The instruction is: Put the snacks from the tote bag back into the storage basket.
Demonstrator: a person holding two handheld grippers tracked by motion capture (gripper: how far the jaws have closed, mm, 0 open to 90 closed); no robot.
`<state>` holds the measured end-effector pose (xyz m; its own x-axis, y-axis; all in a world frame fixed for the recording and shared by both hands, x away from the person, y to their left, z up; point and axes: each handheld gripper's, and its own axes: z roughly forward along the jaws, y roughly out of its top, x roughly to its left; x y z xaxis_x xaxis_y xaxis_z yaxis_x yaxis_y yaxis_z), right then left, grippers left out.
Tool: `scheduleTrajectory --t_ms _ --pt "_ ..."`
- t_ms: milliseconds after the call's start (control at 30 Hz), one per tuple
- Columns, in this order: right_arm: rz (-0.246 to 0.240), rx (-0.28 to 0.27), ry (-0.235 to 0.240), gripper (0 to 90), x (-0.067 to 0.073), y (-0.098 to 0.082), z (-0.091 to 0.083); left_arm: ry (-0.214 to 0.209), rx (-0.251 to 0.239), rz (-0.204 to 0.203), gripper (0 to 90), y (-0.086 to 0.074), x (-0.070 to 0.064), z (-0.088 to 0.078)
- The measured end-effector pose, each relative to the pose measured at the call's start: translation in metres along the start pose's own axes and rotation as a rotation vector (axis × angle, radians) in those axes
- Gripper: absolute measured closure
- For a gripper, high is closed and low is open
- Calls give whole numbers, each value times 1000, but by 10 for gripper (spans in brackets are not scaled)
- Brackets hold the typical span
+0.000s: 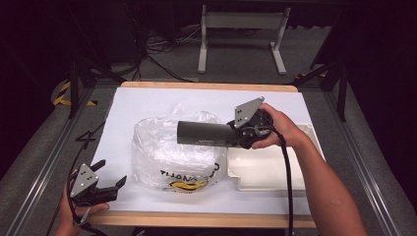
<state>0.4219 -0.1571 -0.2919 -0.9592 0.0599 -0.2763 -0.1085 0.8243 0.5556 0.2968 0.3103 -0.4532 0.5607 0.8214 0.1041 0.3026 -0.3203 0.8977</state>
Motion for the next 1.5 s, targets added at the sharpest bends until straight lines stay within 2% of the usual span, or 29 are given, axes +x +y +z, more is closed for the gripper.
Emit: scheduleTrajectory --t_ms 500,667,1000,1233,1500 --pt "4 47 1 430 5 -27 -23 -2 7 7 116 0 0 1" --pt "8 37 -5 430 6 -34 -32 -2 13 8 116 0 -1 2" --pt "5 51 -8 429 9 -46 -44 -4 15 5 116 0 0 3" --pt "21 47 -37 429 12 -61 -62 -21 7 13 115 2 -3 3" --pt "33 56 -37 429 15 -80 -77 -13 7 8 113 2 -2 2"
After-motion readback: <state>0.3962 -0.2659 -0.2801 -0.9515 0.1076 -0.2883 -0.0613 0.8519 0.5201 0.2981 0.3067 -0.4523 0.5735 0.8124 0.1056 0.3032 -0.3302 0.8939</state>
